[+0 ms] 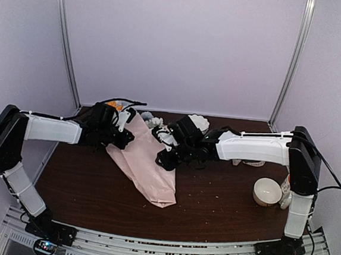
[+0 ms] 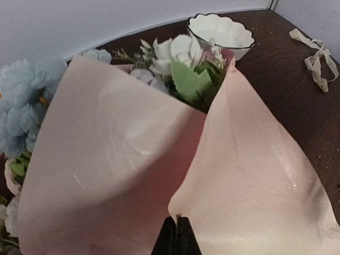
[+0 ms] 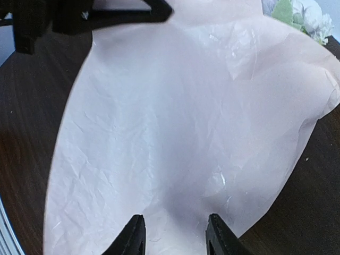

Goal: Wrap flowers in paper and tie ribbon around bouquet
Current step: Fold the two-thirds-folded wrapping paper at the center of the board, then press the fold line of the folded bouquet.

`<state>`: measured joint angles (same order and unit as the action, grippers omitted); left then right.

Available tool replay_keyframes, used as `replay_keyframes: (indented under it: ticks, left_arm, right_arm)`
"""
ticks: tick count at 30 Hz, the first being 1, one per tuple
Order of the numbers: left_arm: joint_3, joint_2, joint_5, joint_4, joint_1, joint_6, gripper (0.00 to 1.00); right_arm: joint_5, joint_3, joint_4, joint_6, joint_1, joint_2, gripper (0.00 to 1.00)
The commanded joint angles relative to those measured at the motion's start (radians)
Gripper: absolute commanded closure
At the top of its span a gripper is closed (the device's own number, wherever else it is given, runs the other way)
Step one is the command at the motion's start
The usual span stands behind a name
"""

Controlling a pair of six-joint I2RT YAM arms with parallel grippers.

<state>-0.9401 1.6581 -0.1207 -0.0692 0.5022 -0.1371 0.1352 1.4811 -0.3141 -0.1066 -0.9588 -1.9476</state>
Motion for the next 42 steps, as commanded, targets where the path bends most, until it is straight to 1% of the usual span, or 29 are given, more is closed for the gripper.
replay_keyframes:
  ticks: [1,5,9,12,14,17,19,21,25,28,30,32,34,37,39,42]
  left_arm:
    - [-0.084,-0.006,-0.002,0.02,-0.069,0.055,1.0]
    - [-0.079,0.09,-0.022,0.014,-0.155,-0.016,1.0]
    - [-0.072,0.175,-0.031,0.025,-0.163,-0.043,1.0]
    - [-0.063,0.217,0.014,0.024,-0.167,-0.076,1.0]
    - [-0.063,0.237,0.013,0.019,-0.175,-0.087,1.0]
    - [-0.062,0.252,0.002,0.007,-0.184,-0.088,1.0]
    - [-0.058,0.253,-0.002,-0.004,-0.186,-0.083,1.0]
    - [-0.06,0.252,-0.007,-0.005,-0.189,-0.076,1.0]
    - [-0.067,0.229,-0.022,0.008,-0.191,-0.059,1.0]
    - [-0.08,0.192,-0.043,0.013,-0.191,-0.047,1.0]
    - [-0.112,0.173,-0.032,0.044,-0.192,-0.032,1.0]
    - [-0.139,0.166,-0.005,0.076,-0.192,-0.015,1.0]
    - [-0.152,0.168,0.022,0.099,-0.194,-0.003,1.0]
    - [-0.151,0.18,0.03,0.107,-0.197,0.005,1.0]
    - [-0.147,0.189,0.024,0.103,-0.197,0.004,1.0]
    - [-0.133,0.196,0.013,0.084,-0.197,-0.004,1.0]
  right_arm:
    - [-0.044,0.013,0.061,-0.086,-0.009,-0.012,0.6]
    - [-0.049,-0.023,0.074,-0.09,-0.008,-0.007,0.6]
    - [-0.008,-0.058,0.095,-0.083,-0.01,-0.005,0.6]
    - [0.048,-0.058,0.112,-0.058,-0.018,-0.008,0.6]
    - [0.079,-0.045,0.122,-0.033,-0.033,-0.014,0.6]
    - [0.097,0.007,0.115,0.013,-0.069,-0.051,0.6]
    - [0.103,0.067,0.08,0.022,-0.092,-0.103,0.6]
    - [0.116,0.128,0.029,0.011,-0.105,-0.176,0.61]
    - [0.126,0.193,-0.017,-0.037,-0.113,-0.266,0.63]
    - [0.124,0.254,-0.077,-0.039,-0.123,-0.333,0.63]
    - [0.12,0.302,-0.144,-0.038,-0.127,-0.377,0.63]
    - [0.127,0.324,-0.17,-0.039,-0.13,-0.396,0.64]
    - [0.131,0.311,-0.17,-0.036,-0.134,-0.381,0.64]
    - [0.141,0.265,-0.164,-0.016,-0.139,-0.307,0.64]
    - [0.164,0.228,-0.159,-0.006,-0.137,-0.211,0.63]
    - [0.213,0.117,-0.068,-0.054,-0.107,-0.072,0.61]
